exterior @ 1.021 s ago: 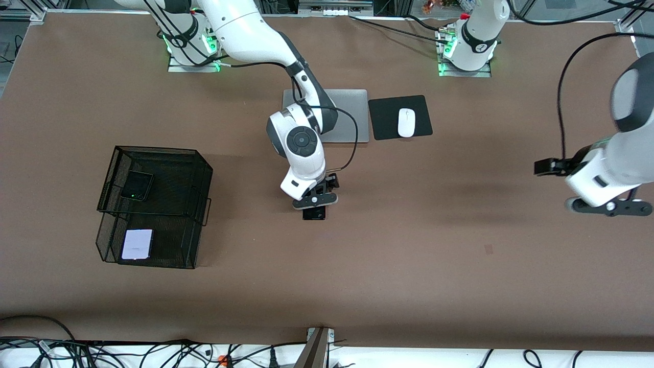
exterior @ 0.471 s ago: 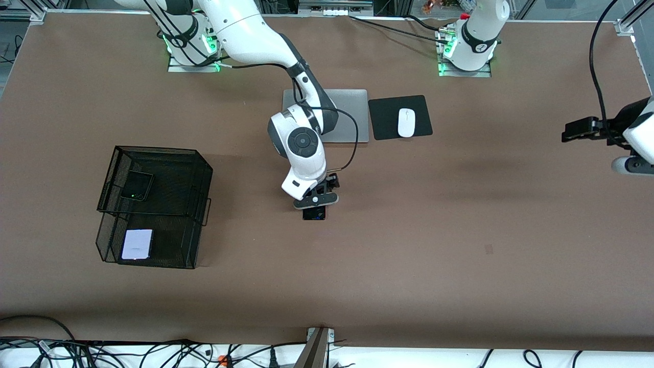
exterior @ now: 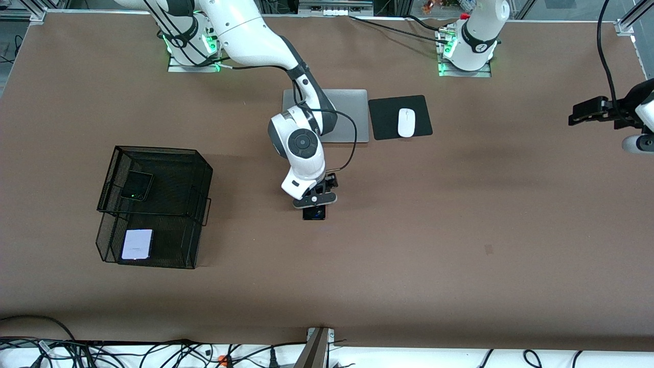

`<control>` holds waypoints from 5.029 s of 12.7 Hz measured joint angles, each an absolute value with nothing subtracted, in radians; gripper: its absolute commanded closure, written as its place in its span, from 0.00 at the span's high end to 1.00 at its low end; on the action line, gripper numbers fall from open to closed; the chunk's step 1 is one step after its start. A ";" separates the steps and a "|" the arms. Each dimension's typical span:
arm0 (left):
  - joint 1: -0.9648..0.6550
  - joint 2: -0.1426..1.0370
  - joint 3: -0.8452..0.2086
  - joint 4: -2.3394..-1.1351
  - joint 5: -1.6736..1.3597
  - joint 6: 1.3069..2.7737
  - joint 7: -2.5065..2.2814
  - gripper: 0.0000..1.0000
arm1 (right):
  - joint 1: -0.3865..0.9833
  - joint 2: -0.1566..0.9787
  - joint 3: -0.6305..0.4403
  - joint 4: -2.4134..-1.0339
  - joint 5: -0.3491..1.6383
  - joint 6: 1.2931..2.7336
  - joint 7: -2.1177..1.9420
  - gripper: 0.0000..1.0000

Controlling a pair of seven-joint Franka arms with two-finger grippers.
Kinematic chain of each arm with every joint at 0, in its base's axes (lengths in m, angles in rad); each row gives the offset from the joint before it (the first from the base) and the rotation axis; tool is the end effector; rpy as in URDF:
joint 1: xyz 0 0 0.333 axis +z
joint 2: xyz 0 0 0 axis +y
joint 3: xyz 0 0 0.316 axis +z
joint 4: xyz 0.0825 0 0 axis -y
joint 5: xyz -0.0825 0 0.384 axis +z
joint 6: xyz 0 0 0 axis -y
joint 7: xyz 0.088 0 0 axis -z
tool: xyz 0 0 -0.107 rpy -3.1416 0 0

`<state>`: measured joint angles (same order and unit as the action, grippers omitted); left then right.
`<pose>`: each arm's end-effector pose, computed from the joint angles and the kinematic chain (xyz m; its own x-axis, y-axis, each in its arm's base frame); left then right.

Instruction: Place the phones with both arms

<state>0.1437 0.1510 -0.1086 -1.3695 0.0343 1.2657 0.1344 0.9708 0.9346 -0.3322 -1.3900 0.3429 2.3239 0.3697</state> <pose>0.5657 0.0295 0.6094 0.9634 -0.0929 -0.2513 -0.0919 -0.9956 0.0159 0.5535 0.4821 0.1695 0.9835 0.1722 0.0549 0.1733 -0.9847 -0.0163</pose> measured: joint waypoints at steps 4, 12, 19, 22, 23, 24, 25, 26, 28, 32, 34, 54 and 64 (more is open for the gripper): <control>0.076 0.087 -0.027 -1.443 0.034 1.268 0.185 1.00 | 0.973 0.939 -0.333 -1.390 0.342 2.331 0.345 0.00; 0.071 0.087 -0.026 -1.462 0.034 1.276 0.184 1.00 | 0.979 0.837 -0.482 -1.363 0.338 2.243 0.328 0.00; 0.063 0.088 -0.026 -1.464 0.034 1.276 0.167 1.00 | 0.962 0.634 -0.880 -1.404 0.334 1.782 0.073 0.00; 0.063 0.088 -0.026 -1.465 0.034 1.276 0.166 1.00 | 0.962 0.613 -0.927 -1.466 0.334 1.724 0.070 0.00; 0.063 0.088 -0.026 -1.465 0.034 1.276 0.166 1.00 | 0.962 0.591 -0.939 -1.492 0.328 1.722 0.070 0.00; 0.063 0.088 -0.026 -1.465 0.034 1.276 0.166 1.00 | 0.962 0.568 -0.947 -1.510 0.314 1.720 0.069 0.00; 0.063 0.089 -0.026 -1.466 0.034 1.276 0.166 1.00 | 0.963 0.544 -0.953 -1.524 0.299 1.715 0.069 0.00; 0.063 0.091 -0.026 -1.466 0.034 1.276 0.165 1.00 | 0.964 0.522 -0.959 -1.537 0.292 1.711 0.069 0.00; 0.064 0.093 -0.024 -1.466 0.034 1.276 0.165 1.00 | 0.964 0.471 -0.968 -1.591 0.291 1.717 0.068 0.00; 0.066 0.095 -0.019 -1.466 0.034 1.276 0.165 1.00 | 0.967 0.426 -0.966 -1.737 0.290 1.840 0.067 0.00; 0.066 0.095 -0.016 -1.466 0.034 1.276 0.165 1.00 | 0.970 0.427 -0.960 -1.789 0.292 1.900 0.067 0.00; 0.069 0.098 -0.011 -1.466 0.035 1.276 0.165 1.00 | 0.941 0.539 -0.935 -1.783 0.468 1.938 0.065 0.99; 0.069 0.100 -0.013 -1.467 0.035 1.276 0.165 1.00 | 0.788 0.521 -0.946 -1.320 0.468 1.578 0.051 0.99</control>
<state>0.0691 0.0997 -0.0126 -1.4669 0.0350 1.2760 0.1647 0.7883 0.5215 -0.9458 -1.3196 0.4681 1.5776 0.0512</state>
